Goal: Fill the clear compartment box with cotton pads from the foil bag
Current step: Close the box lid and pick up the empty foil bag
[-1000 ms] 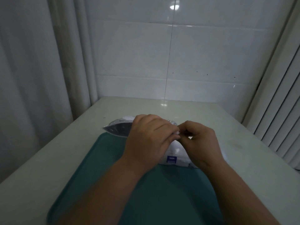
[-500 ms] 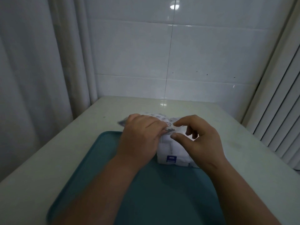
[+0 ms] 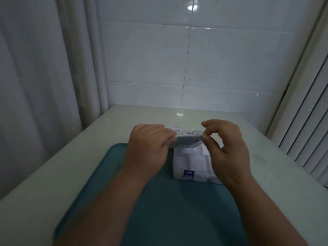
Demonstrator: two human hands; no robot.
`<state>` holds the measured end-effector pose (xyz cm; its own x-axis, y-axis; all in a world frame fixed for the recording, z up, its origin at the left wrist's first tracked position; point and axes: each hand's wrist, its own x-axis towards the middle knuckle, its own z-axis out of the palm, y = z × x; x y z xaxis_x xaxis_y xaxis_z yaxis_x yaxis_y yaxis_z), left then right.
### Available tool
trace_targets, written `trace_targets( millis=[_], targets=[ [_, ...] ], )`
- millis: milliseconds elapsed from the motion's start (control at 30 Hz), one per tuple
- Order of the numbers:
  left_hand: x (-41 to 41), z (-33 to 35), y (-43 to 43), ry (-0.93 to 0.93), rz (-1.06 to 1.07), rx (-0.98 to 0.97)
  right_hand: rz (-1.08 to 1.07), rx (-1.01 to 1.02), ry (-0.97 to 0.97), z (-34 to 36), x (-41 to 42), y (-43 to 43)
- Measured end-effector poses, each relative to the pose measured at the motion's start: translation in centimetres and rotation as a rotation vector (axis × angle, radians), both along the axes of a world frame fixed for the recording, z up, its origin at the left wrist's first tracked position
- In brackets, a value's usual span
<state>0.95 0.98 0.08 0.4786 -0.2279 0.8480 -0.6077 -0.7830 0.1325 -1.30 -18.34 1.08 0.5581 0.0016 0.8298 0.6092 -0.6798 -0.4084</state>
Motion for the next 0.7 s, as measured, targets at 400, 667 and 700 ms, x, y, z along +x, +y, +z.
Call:
trace_targets(
  millis=[400, 667, 700],
  targets=[
    [1.1, 0.4, 3.7, 0.038, 0.084, -0.140, 0.144, 0.470, 0.075, 0.1, 0.4, -1.6],
    [0.9, 0.6, 3.9, 0.143, 0.066, -0.563, 0.195, 0.719, 0.040, -0.2, 1.4, -3.2],
    [0.8, 0.8, 3.7, 0.180, -0.012, -0.631, 0.201, 0.730, 0.043, -0.2, 1.4, -3.1]
  ],
)
